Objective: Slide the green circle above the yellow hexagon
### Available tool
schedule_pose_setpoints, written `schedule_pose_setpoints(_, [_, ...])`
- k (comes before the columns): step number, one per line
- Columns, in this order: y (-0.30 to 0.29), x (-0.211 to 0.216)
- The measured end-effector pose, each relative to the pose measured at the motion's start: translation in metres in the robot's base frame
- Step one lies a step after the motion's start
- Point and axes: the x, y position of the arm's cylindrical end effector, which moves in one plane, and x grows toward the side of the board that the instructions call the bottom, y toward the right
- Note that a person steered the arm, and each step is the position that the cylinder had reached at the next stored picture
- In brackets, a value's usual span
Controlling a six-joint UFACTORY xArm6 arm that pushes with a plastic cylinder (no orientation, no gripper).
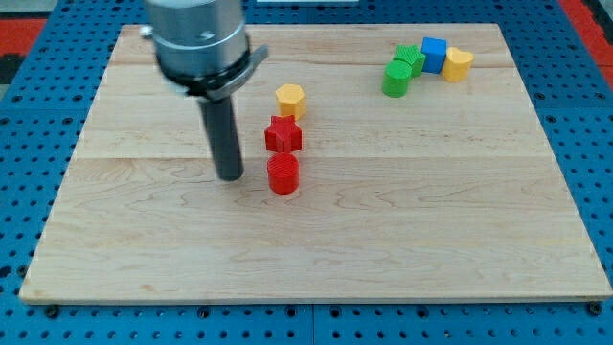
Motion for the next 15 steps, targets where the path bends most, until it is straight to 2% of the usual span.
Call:
schedule_pose_setpoints(1, [0.050, 0.040])
schedule_pose_setpoints(2, [0.125, 0.040])
schedule_pose_setpoints(4, [0.217, -0.049])
schedule_pose_setpoints(5, [0.251, -0.110])
schedule_pose_setpoints(6, [0.260, -0.147])
schedule_pose_setpoints(7, [0.259, -0.176])
schedule_pose_setpoints(9, [0.165, -0.176])
schedule_pose_setpoints(10, [0.159, -0.176])
schedule_pose_setpoints(11, [0.176, -0.152])
schedule_pose_setpoints(12, [0.173, -0.145])
schedule_pose_setpoints(15, [0.135, -0.157])
